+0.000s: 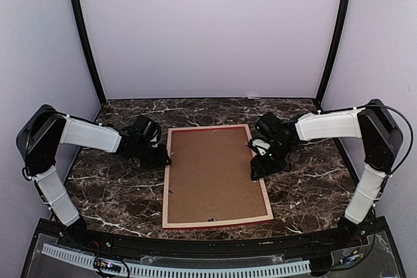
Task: Put the photo into the frame
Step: Press the fastener onto the backboard.
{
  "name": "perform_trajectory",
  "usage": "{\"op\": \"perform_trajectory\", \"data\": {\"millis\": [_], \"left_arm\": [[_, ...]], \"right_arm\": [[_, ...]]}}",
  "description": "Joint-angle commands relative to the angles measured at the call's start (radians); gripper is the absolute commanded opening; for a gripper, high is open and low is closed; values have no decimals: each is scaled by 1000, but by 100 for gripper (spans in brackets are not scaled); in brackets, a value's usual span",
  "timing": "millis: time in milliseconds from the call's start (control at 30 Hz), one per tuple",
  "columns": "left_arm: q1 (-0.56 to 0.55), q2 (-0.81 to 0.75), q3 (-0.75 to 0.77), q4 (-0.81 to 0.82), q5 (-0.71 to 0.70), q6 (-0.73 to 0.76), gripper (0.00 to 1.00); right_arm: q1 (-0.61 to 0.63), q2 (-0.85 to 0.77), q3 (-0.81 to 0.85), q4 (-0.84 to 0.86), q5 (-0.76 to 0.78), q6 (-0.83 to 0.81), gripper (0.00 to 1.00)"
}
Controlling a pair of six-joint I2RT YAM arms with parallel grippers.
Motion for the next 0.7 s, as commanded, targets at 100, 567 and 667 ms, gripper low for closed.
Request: {"op": "perform_trajectory", "data": {"millis": [100,567,667], "left_arm": [[-5,-3,0,-25,9,26,13],[-6,5,3,-18,16,33,13],[-6,4,3,-18,16,33,13]], "right_arm": [[10,8,24,27,-32,8,58],[24,21,17,-27,48,-28,53],[24,30,17,-29,54,-32,45]]}}
